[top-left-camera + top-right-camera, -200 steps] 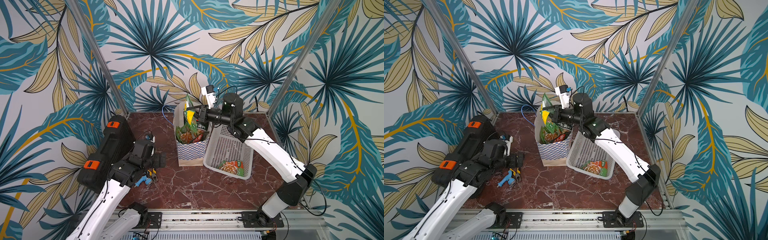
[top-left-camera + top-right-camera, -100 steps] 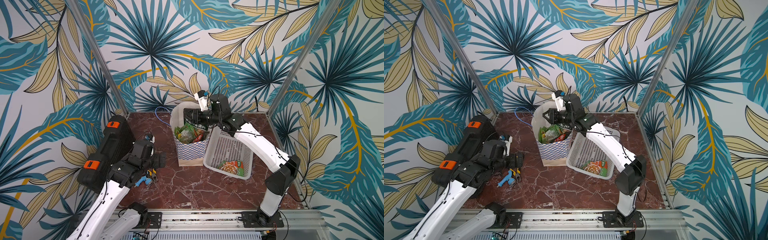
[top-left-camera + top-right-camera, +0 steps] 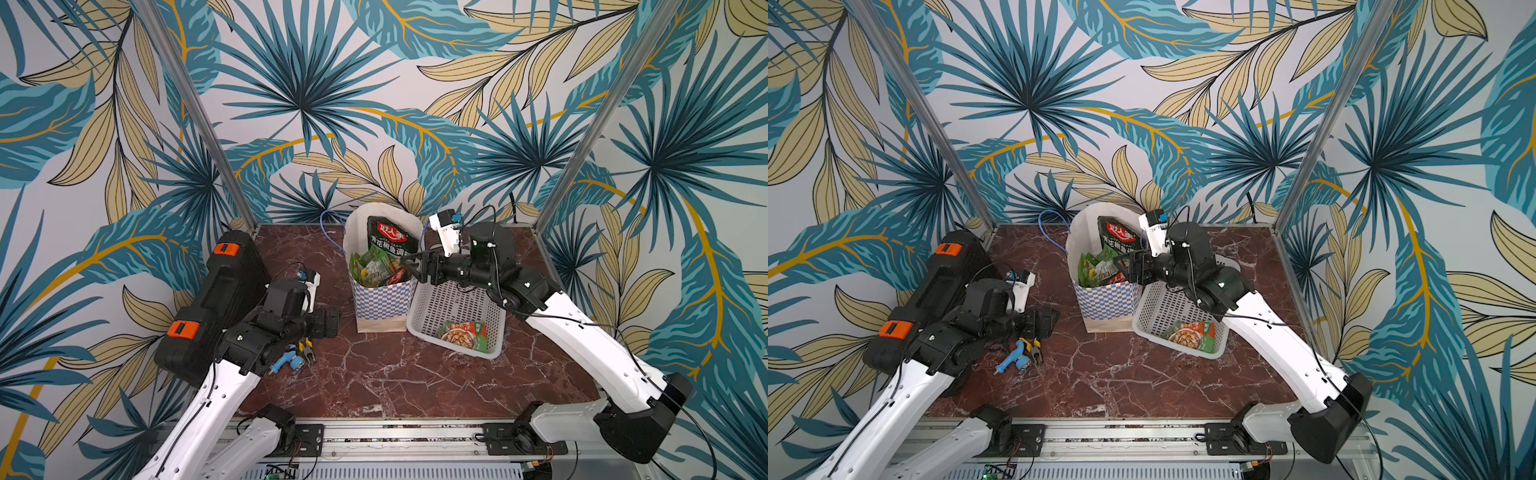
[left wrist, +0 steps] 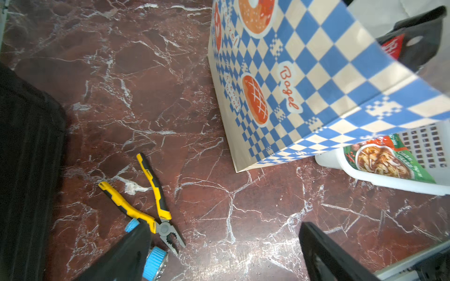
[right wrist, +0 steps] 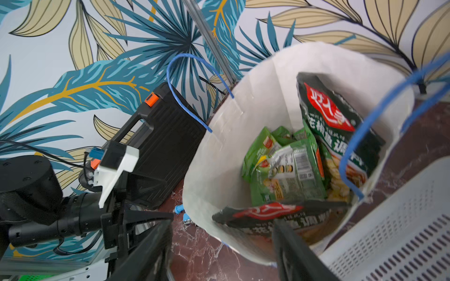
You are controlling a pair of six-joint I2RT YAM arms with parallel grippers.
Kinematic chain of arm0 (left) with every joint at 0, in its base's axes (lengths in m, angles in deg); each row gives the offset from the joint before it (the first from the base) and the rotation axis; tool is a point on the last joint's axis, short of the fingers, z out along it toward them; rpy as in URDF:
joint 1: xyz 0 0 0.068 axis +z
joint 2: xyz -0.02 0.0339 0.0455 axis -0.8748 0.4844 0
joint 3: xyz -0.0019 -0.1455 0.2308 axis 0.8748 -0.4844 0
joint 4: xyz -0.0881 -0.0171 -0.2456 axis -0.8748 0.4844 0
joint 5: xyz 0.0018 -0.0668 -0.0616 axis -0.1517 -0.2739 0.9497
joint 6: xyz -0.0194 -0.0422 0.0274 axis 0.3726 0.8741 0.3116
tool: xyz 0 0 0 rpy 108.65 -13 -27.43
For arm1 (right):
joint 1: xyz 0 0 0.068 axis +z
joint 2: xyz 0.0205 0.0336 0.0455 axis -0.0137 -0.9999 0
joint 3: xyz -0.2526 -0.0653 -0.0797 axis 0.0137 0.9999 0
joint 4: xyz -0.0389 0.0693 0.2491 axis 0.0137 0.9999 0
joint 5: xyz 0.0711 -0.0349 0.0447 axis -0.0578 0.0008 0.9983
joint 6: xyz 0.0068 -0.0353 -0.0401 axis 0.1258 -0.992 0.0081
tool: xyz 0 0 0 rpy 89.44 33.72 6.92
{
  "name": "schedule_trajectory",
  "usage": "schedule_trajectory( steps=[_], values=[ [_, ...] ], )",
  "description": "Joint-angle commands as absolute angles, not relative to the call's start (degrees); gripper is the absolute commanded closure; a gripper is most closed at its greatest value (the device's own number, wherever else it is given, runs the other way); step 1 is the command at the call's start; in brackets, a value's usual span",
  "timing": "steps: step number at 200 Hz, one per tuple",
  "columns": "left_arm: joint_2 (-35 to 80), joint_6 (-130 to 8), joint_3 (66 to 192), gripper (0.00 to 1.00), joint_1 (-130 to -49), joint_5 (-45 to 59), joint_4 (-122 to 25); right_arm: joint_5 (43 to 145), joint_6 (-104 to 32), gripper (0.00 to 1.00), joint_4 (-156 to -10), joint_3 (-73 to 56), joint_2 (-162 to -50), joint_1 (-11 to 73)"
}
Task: Place the condiment packets inside the bag
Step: Place the condiment packet in the paper bag, then adjust the condiment packet in the storage box.
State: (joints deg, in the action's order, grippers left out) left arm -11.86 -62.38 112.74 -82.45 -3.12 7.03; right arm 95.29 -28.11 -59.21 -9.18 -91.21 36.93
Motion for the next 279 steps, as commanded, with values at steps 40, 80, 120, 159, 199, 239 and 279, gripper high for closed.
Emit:
schedule_trajectory(
  steps=[40, 80, 120, 159, 199, 239, 279],
  values=[
    [-16.2, -63.5, 110.7, 0.0, -82.2, 1.0, 4.0, 79.8, -25.5, 0.19, -52.2, 8.5, -81.5, 34.7],
    [-15.8, -63.5, 110.6, 0.0, -82.1, 0.8, 4.0, 76.7, -19.2, 0.16, -48.9, 18.9, -78.0, 28.4],
    [-15.1, -63.5, 110.6, 0.0, -82.2, 0.7, 4.0, 79.3, -17.7, 0.18, -49.7, 25.1, -79.8, 24.0],
    [-14.7, -63.5, 110.6, 0.0, -82.2, 0.6, 4.1, 83.0, -18.9, 0.22, -53.2, 24.6, -89.8, 23.3],
    [-15.0, -63.4, 110.6, 0.0, -82.2, 0.5, 4.1, 84.2, -20.2, 0.27, -58.5, 21.0, -100.1, 21.9],
    [-15.0, -63.5, 110.7, 0.0, -82.2, 0.6, 4.1, 86.8, -24.1, 0.28, -63.2, 11.5, -110.4, 20.2],
    [-15.3, -63.6, 110.6, 0.0, -82.2, 0.5, 4.2, 88.5, -26.6, 0.31, -61.4, 4.3, -115.4, 18.1]
  ],
)
